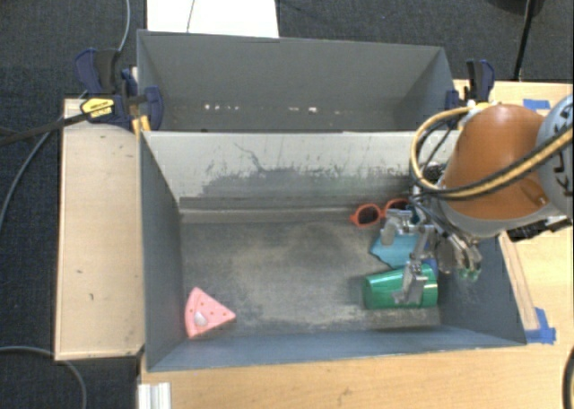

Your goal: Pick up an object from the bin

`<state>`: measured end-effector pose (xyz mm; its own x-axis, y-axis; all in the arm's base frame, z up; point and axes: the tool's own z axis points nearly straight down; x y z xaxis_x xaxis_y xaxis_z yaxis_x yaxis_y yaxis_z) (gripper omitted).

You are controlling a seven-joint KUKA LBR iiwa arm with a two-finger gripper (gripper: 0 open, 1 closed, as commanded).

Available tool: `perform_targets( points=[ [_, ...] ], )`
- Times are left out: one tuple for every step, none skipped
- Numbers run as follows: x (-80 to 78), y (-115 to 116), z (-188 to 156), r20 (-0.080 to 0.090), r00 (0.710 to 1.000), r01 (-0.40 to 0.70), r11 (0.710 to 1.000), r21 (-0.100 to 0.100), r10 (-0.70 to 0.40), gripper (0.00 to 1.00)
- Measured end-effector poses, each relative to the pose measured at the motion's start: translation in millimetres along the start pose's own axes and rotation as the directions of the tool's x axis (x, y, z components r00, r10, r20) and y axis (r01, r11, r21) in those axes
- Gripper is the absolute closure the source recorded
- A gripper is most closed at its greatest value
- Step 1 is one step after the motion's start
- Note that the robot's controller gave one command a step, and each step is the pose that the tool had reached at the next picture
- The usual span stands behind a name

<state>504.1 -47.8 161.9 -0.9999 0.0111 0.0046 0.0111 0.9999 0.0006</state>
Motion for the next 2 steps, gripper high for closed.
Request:
perform_targets(
  points=[
    [-1.9, 0.1, -3.3, 0.007, 1.000, 0.002, 1.000, 0.001, -0.002, 0.00],
    [13.3, -44.8, 63.6, 0.009, 0.997, 0.080, 0.997, 0.002, -0.080, 0.00]
  ],
)
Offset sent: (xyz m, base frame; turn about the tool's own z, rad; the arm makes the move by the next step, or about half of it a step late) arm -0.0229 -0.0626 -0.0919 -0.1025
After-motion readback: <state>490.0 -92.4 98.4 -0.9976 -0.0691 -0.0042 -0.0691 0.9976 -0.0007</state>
